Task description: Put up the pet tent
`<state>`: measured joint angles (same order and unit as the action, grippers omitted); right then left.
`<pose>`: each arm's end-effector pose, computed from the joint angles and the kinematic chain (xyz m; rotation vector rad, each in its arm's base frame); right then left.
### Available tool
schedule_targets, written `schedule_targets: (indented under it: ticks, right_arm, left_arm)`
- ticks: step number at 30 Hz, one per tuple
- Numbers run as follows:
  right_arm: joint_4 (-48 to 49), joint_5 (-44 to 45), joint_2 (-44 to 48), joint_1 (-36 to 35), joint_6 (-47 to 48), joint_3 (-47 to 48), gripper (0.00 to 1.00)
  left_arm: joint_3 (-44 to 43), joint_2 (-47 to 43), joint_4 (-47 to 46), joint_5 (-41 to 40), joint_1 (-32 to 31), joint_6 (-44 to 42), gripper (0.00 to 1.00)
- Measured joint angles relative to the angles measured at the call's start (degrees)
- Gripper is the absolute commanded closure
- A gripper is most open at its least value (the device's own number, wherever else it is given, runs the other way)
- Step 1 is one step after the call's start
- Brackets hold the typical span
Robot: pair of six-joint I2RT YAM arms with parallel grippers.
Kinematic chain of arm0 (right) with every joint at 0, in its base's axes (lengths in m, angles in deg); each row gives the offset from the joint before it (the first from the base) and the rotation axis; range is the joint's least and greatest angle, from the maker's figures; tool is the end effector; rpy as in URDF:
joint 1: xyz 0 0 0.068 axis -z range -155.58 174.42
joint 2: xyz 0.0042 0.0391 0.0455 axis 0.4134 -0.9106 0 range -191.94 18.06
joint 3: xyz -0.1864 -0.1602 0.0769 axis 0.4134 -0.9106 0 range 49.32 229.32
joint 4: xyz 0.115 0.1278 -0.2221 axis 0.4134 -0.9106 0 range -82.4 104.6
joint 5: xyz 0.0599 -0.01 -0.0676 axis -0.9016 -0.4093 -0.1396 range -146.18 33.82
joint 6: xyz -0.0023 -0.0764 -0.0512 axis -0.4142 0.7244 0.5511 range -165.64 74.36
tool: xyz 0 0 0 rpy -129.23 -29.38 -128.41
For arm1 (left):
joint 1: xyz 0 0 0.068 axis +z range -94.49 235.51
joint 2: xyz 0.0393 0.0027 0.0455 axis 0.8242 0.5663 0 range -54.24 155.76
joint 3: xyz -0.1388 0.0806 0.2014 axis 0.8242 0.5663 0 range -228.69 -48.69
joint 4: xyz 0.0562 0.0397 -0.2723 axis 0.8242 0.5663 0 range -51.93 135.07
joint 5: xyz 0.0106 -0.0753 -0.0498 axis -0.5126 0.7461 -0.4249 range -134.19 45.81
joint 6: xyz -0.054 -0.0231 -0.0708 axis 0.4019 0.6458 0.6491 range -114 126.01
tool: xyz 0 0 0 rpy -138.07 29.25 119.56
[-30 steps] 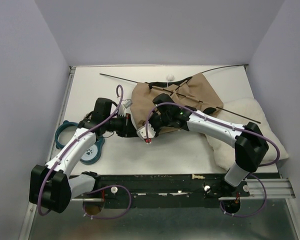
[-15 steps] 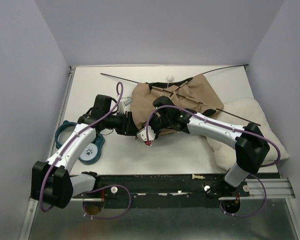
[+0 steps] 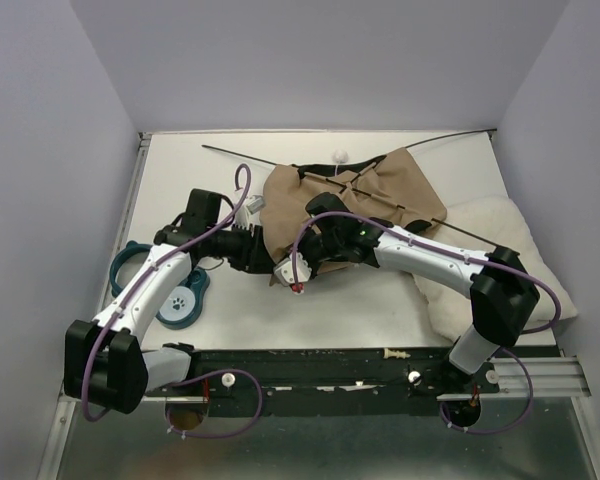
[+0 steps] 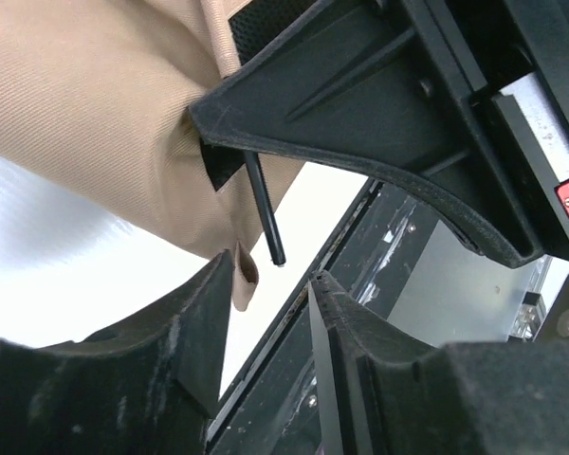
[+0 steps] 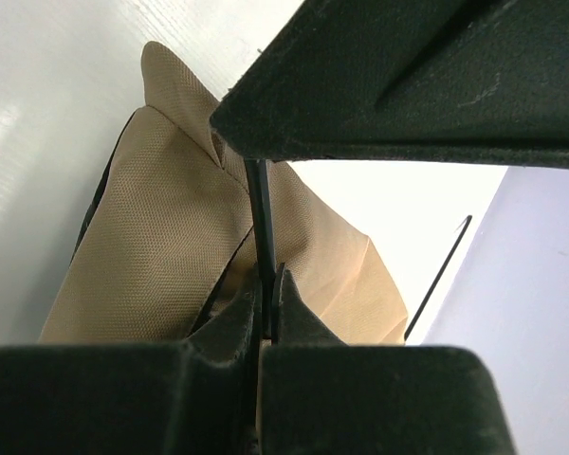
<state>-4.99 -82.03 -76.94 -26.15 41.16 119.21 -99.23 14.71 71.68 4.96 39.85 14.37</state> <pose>0.2345 0.3419 0.1980 -2.1778 0.6181 0.1990 0.2533 -0.1358 0.2173 0.5283 2.3651 -1.2422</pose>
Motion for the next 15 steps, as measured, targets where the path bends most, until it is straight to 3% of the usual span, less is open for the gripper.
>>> schedule_targets:
  ticks: [4,8,11,15]
  right_arm:
    - [-0.02,0.02,-0.20,-0.02,0.33,0.00,0.99]
    - [-0.33,0.09,-0.52,0.02,-0.07,0.13,0.99]
    - [-1.16,0.02,-1.03,0.44,-1.36,1.25,0.99]
    - [-2.36,-0.52,-1.57,1.38,-2.78,4.48,0.99]
  left_arm:
    - [-1.42,1.18,2.89,0.79,2.29,-4.22,0.35]
    - [-0.20,-0.70,2.91,5.64,10.47,-11.45,0.18]
    - [1.20,-3.67,6.01,10.10,14.34,-20.33,0.18]
    - [5.46,-8.24,0.37,12.39,12.41,-21.33,0.19]
